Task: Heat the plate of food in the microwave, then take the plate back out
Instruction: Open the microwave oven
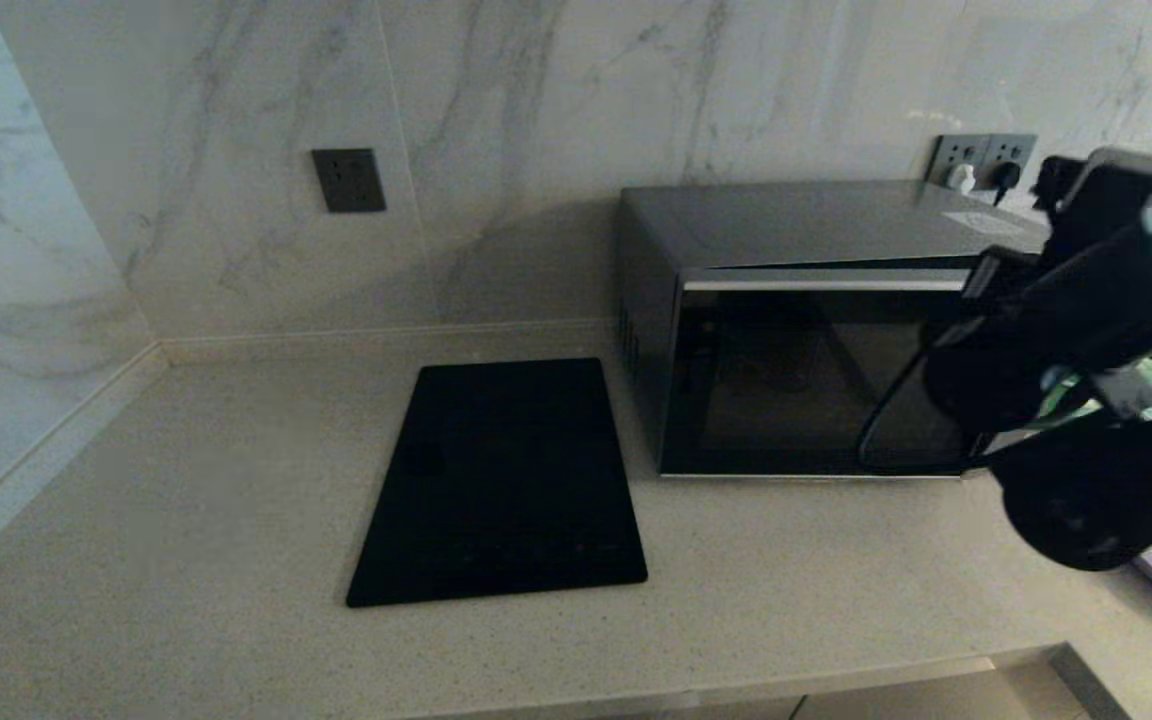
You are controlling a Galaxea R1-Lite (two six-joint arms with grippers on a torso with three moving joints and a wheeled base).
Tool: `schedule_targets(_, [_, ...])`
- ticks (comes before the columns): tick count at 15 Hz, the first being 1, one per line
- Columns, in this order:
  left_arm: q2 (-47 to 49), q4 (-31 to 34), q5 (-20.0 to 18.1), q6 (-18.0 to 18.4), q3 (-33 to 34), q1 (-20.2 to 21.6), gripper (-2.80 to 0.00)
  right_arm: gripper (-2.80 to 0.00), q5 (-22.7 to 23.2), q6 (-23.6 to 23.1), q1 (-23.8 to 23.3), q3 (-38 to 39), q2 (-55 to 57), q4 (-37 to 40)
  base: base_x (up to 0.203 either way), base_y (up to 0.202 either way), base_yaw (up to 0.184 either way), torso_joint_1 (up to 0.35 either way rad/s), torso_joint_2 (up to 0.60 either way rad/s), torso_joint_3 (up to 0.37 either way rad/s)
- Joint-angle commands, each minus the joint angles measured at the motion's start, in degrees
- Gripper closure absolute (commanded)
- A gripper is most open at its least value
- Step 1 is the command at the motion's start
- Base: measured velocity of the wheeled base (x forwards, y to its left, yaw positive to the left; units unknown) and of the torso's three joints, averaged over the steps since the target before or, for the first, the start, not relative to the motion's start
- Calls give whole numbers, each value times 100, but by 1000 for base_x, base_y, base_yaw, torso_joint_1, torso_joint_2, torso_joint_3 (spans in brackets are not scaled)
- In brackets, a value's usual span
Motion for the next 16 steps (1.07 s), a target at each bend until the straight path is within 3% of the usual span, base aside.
schedule_targets(1, [9, -2, 5, -4, 0, 2, 0, 0, 243, -902, 102, -163, -1428, 570, 0, 0, 0, 0, 0, 0])
schedule_targets(4, [9, -2, 5, -4, 0, 2, 0, 0, 445, -1683, 664, -392, -2623, 2847, 0, 0, 0, 0, 0, 0])
schedule_targets(8, [9, -2, 5, -4, 0, 2, 0, 0, 505, -1912, 1833, -1233, -3466, 6008, 0, 0, 0, 0, 0, 0])
schedule_targets(10, [9, -2, 5, -4, 0, 2, 0, 0, 511, -1721, 2312, -1398, -3645, 6302, 0, 0, 0, 0, 0, 0])
schedule_targets(12, [9, -2, 5, -4, 0, 2, 0, 0, 533, -1682, 2375, -1336, -3649, 6350, 0, 0, 0, 0, 0, 0])
schedule_targets(14, [9, -2, 5, -4, 0, 2, 0, 0, 701, -2021, 2368, -1141, -3722, 6333, 0, 0, 0, 0, 0, 0])
schedule_targets(16, [9, -2, 5, -4, 0, 2, 0, 0, 674, -2034, 2219, -1263, -3589, 6265, 0, 0, 0, 0, 0, 0])
